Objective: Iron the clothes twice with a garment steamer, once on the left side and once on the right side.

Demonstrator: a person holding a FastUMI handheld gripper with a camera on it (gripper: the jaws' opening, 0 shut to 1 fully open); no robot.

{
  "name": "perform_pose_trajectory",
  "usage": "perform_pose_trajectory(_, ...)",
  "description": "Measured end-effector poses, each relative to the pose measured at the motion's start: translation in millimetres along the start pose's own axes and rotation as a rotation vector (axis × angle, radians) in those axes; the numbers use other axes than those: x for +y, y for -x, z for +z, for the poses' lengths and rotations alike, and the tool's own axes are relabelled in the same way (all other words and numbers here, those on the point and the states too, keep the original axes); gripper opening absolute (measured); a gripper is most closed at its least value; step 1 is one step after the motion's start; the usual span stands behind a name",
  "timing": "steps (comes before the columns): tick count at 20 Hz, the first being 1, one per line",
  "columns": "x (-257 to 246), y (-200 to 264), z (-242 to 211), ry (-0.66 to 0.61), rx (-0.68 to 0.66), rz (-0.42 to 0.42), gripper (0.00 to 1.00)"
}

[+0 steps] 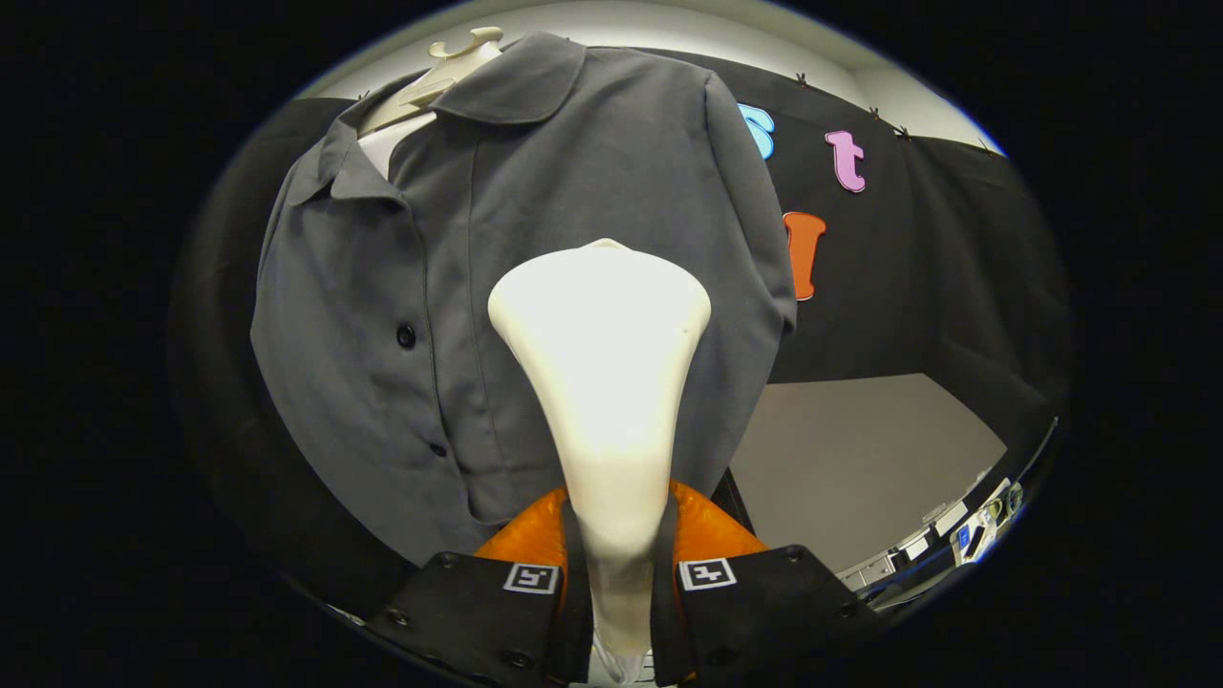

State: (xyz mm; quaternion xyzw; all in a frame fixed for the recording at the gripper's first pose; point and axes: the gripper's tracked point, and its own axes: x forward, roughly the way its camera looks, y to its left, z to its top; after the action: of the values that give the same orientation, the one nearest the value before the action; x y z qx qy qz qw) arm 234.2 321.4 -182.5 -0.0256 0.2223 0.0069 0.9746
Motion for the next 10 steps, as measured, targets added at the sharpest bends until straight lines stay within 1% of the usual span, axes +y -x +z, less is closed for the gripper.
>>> perform_pose_trajectory(4,-0.7,-8.6,-17.6,-0.013,0.034,-0.026,0.32)
perform_pose_trajectory(10,0.1,-15.2,-40.5,-0.014,0.079,-0.038,0.32)
